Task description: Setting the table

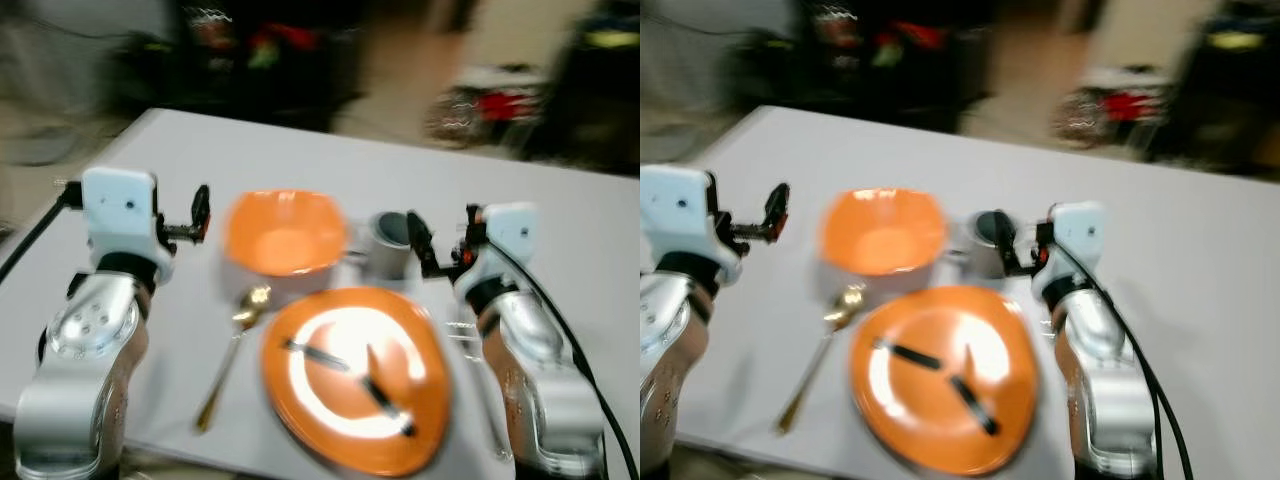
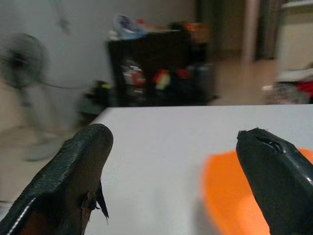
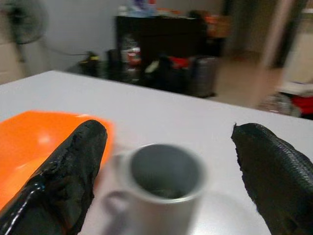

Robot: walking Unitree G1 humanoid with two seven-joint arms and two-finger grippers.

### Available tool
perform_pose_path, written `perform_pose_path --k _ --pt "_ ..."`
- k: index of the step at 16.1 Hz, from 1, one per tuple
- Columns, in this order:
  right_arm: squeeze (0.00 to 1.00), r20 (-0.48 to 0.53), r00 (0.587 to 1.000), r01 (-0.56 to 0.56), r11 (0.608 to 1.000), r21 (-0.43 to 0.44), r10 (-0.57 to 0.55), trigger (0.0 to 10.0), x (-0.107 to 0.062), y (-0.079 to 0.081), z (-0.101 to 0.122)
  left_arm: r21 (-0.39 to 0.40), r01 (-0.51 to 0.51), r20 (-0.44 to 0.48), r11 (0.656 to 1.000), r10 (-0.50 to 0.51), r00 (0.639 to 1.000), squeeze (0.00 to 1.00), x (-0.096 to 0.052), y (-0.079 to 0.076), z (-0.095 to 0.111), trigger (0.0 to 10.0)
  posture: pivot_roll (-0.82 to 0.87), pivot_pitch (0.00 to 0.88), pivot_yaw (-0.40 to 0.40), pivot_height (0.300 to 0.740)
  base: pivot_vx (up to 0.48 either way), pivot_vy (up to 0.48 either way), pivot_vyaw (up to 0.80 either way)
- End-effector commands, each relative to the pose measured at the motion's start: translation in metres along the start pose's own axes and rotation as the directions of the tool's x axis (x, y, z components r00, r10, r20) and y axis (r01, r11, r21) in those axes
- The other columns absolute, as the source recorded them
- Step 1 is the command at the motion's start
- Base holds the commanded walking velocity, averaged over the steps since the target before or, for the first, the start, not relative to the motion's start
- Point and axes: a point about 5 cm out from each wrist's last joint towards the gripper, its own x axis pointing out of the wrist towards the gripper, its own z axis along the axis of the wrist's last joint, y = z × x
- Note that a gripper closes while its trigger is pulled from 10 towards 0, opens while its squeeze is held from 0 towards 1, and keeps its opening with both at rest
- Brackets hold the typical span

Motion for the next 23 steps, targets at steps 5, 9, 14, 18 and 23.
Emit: perform_pose_path --k 5,9,14,18,23 --pt "1.00 0.032 0.999 -0.027 0.999 -0.041 0.028 10.0 -0.005 0.004 0.014 -0.015 0.059 0.008 0.998 -0.059 0.998 0.42 -0.003 0.001 0.007 10.0 0.04 0.020 0.036 0.740 0.000 0.000 0.80" --pt "1.00 0.065 0.997 -0.031 0.999 -0.020 0.032 10.0 -0.005 0.002 0.023 -0.007 0.041 -0.083 0.999 -0.042 0.996 0.00 -0.024 -0.006 -0.013 10.0 0.04 0.037 -0.002 0.740 0.000 0.000 0.80" --pt "1.00 0.032 0.999 0.007 1.000 -0.021 -0.007 10.0 -0.018 -0.009 0.015 -0.050 -0.014 -0.144 0.999 0.007 0.990 0.00 -0.037 -0.006 -0.027 10.0 0.02 0.048 0.002 0.740 0.000 0.000 0.80" --pt "1.00 0.015 1.000 0.018 1.000 -0.020 -0.017 10.0 -0.020 -0.013 0.013 -0.027 0.000 -0.138 1.000 -0.004 0.990 0.00 -0.036 -0.009 -0.025 10.0 0.02 0.048 -0.011 0.740 0.000 0.000 0.80" --pt "1.00 0.010 1.000 0.022 1.000 0.023 -0.022 10.0 -0.018 -0.010 0.011 -0.024 0.013 -0.123 1.000 -0.015 0.992 0.00 -0.034 -0.010 -0.021 10.0 0.02 0.043 -0.015 0.740 0.000 0.000 0.80"
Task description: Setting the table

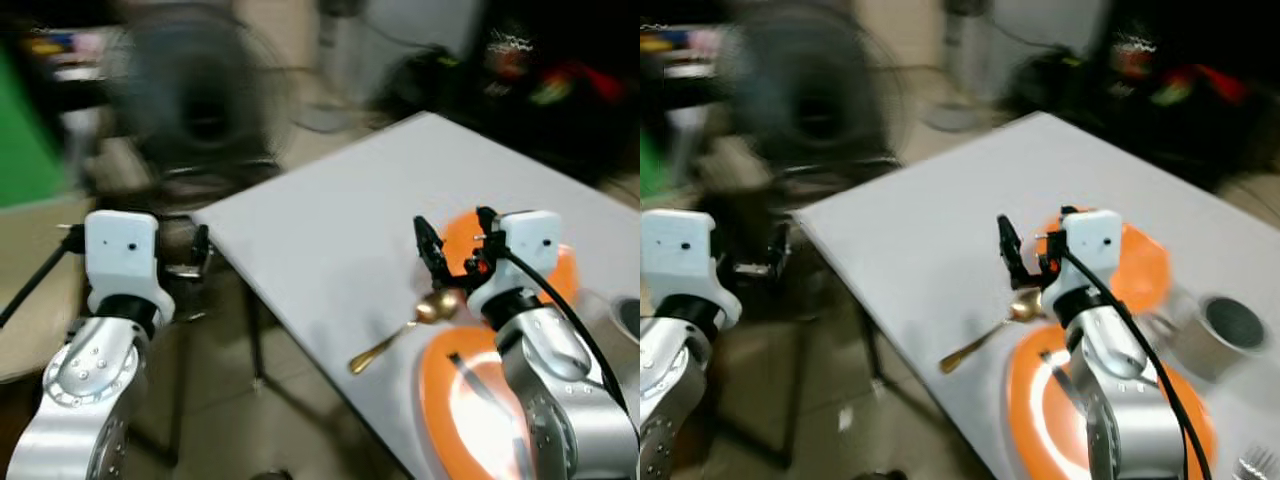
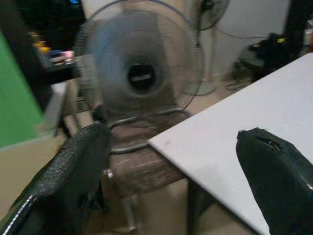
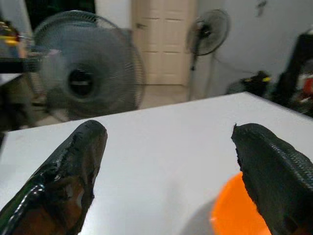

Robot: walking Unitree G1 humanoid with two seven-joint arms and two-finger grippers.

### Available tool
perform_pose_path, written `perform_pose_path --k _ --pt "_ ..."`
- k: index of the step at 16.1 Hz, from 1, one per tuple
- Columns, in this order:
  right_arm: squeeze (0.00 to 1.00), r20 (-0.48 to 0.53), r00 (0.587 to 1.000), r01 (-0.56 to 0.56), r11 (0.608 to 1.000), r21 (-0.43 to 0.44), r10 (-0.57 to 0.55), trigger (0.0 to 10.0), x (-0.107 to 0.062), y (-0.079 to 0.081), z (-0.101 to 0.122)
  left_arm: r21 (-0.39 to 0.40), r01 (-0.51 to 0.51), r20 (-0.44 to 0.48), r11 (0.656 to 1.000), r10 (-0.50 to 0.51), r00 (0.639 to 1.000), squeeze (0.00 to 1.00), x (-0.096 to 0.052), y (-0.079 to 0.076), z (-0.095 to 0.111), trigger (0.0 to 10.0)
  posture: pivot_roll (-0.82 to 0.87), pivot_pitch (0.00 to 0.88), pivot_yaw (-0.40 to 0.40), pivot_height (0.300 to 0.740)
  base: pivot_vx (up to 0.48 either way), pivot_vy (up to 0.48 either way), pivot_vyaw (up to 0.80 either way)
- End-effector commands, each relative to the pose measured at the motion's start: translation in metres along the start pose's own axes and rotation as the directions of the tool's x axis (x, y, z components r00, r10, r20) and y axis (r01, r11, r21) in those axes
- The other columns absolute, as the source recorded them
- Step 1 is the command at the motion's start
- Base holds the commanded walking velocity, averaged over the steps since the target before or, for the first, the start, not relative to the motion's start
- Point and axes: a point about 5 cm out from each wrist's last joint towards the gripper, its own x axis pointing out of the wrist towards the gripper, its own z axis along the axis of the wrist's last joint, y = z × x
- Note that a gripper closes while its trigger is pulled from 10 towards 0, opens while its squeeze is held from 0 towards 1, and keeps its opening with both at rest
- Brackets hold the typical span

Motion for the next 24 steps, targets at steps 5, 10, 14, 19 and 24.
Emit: perform_pose_path --k 5,10,14,19,24 --pt "1.00 -0.013 1.000 0.010 1.000 0.029 -0.010 10.0 -0.001 0.000 -0.004 0.016 0.011 0.017 1.000 -0.011 1.000 0.00 0.002 0.001 0.006 10.0 0.02 0.036 -0.010 0.740 0.000 0.198 0.80" --pt "0.00 0.001 0.999 0.034 0.997 0.063 -0.034 10.0 -0.001 0.001 -0.003 0.028 0.022 0.024 0.999 -0.023 0.999 0.00 0.004 0.001 0.008 10.0 0.02 0.028 -0.011 0.740 0.000 0.258 0.08" --pt "0.00 -0.008 0.999 0.036 0.993 0.110 -0.036 10.0 0.000 0.003 -0.006 0.033 0.027 0.022 0.999 -0.028 0.999 0.00 0.006 0.000 0.008 10.0 0.03 0.024 -0.014 0.740 0.000 0.291 -0.11" --pt "0.00 -0.033 0.999 0.003 0.998 0.063 -0.001 10.0 0.004 0.009 -0.009 0.039 0.017 0.020 0.999 -0.018 1.000 0.00 0.005 0.002 0.008 10.0 0.04 0.028 -0.033 0.740 0.000 0.333 -0.25" --pt "0.00 -0.036 0.999 -0.015 0.998 0.067 0.018 10.0 0.007 0.013 -0.011 0.052 0.007 0.020 0.999 -0.008 1.000 0.00 0.005 0.006 0.008 10.0 0.05 0.028 -0.034 0.740 0.000 0.334 0.00"
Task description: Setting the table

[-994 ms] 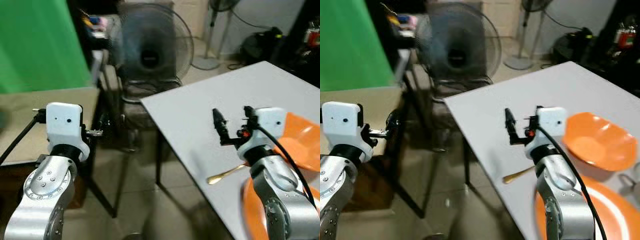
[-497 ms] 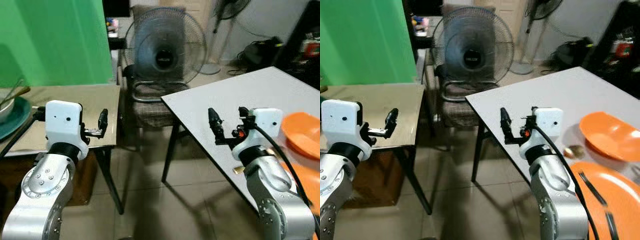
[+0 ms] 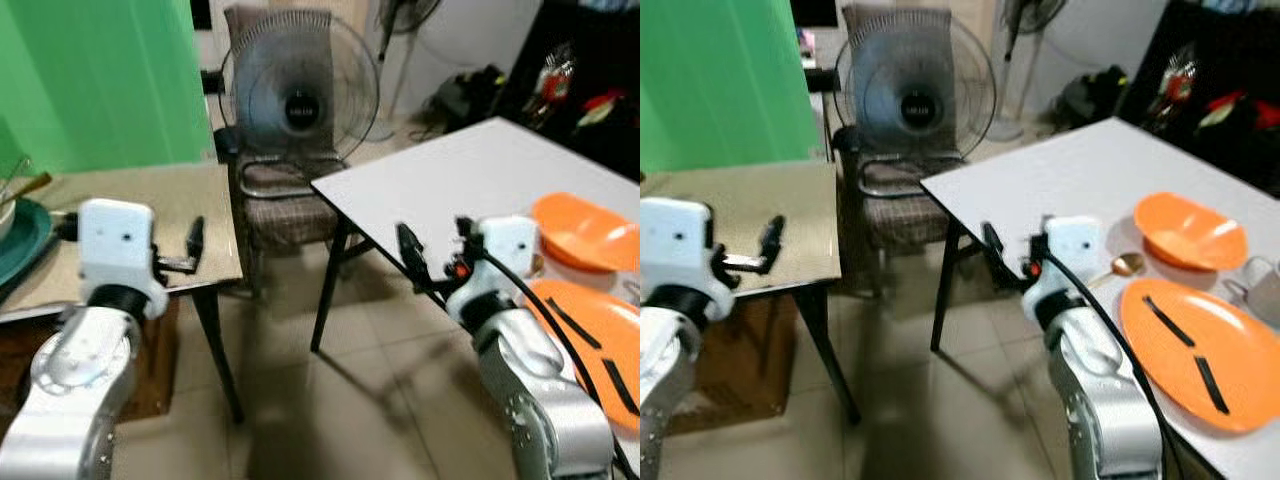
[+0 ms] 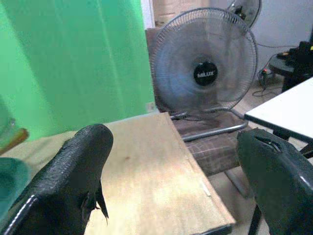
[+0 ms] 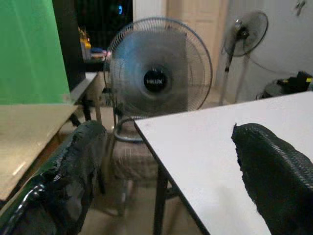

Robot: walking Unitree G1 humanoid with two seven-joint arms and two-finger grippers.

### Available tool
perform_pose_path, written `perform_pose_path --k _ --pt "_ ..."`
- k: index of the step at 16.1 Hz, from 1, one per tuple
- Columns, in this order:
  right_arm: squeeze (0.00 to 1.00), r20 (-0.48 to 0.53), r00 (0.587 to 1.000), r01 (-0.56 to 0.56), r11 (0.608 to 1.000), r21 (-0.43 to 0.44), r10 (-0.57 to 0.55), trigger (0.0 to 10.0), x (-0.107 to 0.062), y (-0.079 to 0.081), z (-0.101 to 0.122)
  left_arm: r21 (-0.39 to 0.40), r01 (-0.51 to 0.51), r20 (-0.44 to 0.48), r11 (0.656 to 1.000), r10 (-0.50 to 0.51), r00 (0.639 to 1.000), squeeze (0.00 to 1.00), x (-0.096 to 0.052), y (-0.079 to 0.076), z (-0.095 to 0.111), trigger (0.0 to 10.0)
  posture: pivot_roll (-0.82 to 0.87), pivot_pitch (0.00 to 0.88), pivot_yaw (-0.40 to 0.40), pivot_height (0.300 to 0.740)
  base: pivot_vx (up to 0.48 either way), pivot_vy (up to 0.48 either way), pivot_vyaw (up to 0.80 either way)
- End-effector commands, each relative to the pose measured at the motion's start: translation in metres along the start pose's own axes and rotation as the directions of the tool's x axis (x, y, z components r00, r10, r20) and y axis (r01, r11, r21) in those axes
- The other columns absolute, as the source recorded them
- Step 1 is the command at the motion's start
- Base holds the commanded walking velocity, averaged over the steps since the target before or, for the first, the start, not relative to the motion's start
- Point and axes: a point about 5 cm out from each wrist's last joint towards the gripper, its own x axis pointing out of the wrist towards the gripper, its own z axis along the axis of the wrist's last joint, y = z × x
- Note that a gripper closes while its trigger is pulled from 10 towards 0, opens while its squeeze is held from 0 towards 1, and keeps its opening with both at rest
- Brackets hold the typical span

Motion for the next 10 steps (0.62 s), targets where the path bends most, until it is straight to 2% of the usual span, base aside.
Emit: perform_pose_path --k 1,2,5,10 --pt "0.00 -0.011 1.000 0.017 1.000 0.006 -0.017 10.0 -0.0006 -0.0042 -0.0026 0.002 0.015 -0.001 1.000 -0.015 1.000 0.00 0.0011 -0.0026 0.0010 10.0 0.05 0.028 -0.034 0.740 0.000 0.337 0.00" --pt "0.00 -0.014 1.000 0.013 1.000 0.020 -0.012 10.0 -0.0001 -0.0034 -0.0031 0.004 0.015 -0.001 1.000 -0.015 1.000 0.00 0.0016 -0.0017 0.0013 10.0 0.05 0.029 -0.030 0.740 0.000 0.337 0.00" --pt "0.00 -0.012 1.000 0.008 1.000 0.029 -0.008 10.0 0.0007 -0.0018 -0.0033 0.008 0.018 -0.006 1.000 -0.018 1.000 0.00 0.0028 0.0001 0.0012 10.0 0.05 0.031 -0.026 0.740 0.000 0.338 -0.62" --pt "0.00 -0.010 1.000 0.007 0.999 0.035 -0.007 10.0 0.0028 -0.0023 -0.0033 -0.011 0.012 -0.034 1.000 -0.012 0.999 0.00 0.0037 0.0008 0.0002 10.0 0.06 0.039 -0.029 0.740 0.000 0.338 0.00"
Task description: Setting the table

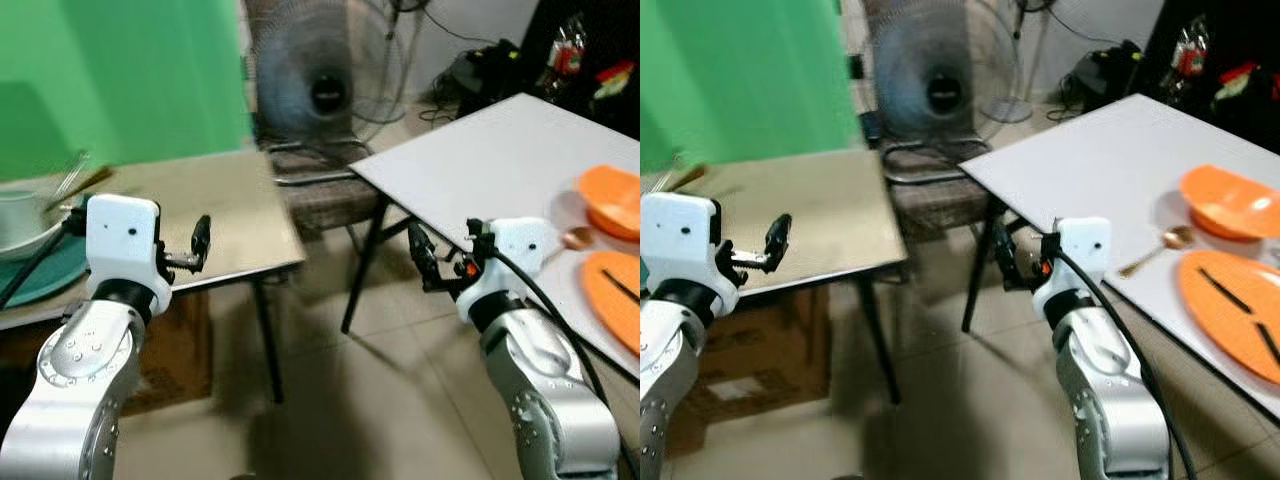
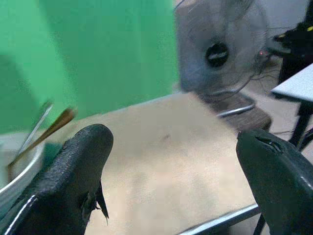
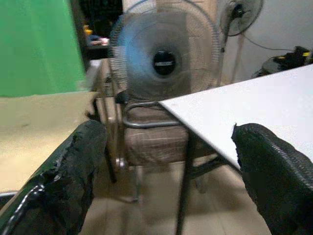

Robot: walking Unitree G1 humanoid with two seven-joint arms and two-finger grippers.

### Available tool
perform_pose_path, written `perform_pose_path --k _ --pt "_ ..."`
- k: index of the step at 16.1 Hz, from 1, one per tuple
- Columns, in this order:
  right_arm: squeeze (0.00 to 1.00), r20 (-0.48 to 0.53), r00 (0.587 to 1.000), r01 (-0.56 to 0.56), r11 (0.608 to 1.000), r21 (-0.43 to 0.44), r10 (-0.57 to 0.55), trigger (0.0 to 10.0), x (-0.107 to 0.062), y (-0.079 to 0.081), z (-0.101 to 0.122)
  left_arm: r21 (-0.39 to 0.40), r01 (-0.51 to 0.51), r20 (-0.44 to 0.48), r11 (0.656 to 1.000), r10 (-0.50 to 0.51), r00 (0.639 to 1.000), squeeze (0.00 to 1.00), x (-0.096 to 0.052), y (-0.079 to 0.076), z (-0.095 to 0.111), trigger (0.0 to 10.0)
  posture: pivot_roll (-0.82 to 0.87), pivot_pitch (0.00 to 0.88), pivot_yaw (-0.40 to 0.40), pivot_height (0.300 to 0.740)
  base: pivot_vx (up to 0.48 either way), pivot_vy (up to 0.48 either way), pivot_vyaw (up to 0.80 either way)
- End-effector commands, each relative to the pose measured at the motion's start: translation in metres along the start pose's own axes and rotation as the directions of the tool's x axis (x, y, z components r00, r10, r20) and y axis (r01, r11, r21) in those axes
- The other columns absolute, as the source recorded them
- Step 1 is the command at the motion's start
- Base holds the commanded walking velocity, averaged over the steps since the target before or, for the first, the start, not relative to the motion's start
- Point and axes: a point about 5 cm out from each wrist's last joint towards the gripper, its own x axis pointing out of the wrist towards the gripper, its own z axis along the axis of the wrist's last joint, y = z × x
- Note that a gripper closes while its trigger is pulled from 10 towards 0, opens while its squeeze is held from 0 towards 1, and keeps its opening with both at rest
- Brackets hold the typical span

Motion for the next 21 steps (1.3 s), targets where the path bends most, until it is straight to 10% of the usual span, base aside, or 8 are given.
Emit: perform_pose_path --k 1,21 --pt "0.00 0.012 1.000 -0.015 1.000 -0.004 0.015 10.0 0.0020 0.0010 0.0023 -0.003 -0.004 -0.005 1.000 0.003 1.000 0.00 0.0002 0.0008 0.0006 10.0 0.06 0.039 -0.030 0.740 0.000 0.334 0.00" --pt "0.00 0.011 0.998 -0.059 0.998 0.021 0.059 10.0 0.0109 0.0083 0.0011 -0.007 -0.015 0.014 1.000 0.015 1.000 0.00 0.0045 0.0014 0.0051 10.0 0.07 0.026 -0.037 0.740 0.000 0.253 -0.13"
